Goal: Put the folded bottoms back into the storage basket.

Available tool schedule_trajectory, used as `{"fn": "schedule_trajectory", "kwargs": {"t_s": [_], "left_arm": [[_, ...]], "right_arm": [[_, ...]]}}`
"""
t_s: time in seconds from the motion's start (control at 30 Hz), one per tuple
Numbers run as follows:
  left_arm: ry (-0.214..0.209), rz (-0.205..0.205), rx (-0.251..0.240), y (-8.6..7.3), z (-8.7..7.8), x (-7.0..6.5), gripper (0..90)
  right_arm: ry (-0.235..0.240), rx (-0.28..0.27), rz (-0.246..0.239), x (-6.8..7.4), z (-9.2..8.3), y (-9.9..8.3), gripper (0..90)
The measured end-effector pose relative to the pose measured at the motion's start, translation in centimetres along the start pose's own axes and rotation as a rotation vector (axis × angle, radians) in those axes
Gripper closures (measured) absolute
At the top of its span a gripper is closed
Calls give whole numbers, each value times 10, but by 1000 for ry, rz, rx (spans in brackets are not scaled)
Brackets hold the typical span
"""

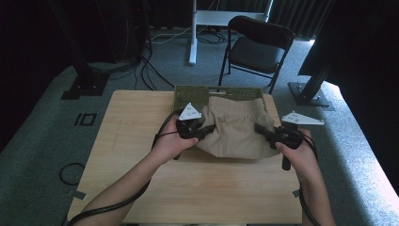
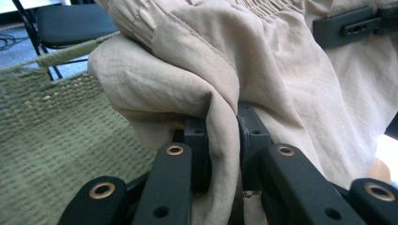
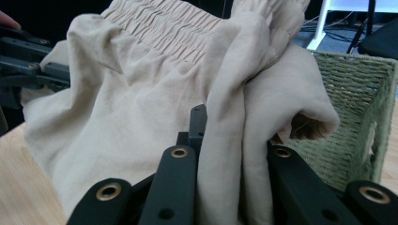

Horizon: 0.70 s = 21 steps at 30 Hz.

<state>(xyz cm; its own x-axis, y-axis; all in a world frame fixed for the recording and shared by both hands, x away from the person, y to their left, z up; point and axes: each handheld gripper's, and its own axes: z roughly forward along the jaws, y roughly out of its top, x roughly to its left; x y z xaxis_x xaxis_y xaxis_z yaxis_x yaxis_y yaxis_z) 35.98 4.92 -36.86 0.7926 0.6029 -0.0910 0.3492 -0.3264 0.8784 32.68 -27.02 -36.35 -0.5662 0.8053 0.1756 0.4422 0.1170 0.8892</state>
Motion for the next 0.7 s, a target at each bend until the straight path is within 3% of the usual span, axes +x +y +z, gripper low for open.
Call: {"fn": "schedule_trajectory", "kwargs": {"t_s": [0.27, 0.5, 0.7], "left_arm": [[-8, -35, -19, 13, 3, 18, 793], [12, -47, -27, 24, 8, 37, 793], [40, -47, -23, 29, 14, 48, 793]], "right_arm": [[18, 9, 22, -12, 14, 22, 802], [26, 8, 53, -24, 30, 40, 803], [5, 25, 45, -28, 43, 52, 803]]}}
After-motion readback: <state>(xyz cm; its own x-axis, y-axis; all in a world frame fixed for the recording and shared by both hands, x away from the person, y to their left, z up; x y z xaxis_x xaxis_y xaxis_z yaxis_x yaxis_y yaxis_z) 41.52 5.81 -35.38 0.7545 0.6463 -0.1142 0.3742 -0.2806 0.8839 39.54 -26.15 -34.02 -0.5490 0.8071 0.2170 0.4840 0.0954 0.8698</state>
